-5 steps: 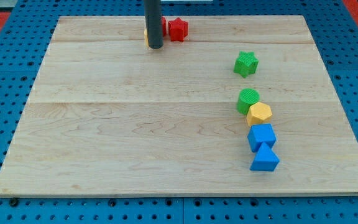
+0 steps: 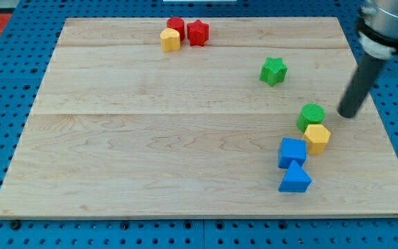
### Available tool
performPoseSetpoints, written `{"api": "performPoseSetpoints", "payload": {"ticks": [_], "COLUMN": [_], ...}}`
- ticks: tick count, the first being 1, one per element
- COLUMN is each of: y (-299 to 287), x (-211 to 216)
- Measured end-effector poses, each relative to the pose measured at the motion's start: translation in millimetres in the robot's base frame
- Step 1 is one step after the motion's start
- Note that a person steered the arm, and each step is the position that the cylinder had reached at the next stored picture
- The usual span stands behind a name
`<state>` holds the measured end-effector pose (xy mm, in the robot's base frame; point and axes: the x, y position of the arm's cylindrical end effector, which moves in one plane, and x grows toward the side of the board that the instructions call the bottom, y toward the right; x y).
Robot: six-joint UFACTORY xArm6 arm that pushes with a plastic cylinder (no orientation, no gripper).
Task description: Move the yellow hexagon slightly upwards
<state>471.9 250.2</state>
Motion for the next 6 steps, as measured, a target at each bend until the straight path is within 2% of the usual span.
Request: {"api": "performPoseSetpoints", "payload": {"ticks": [1,2,4,6], "y": [-7.1,-47.3,-92.6,-107.1], "x": [40.4,56.3,49.8,49.8]}}
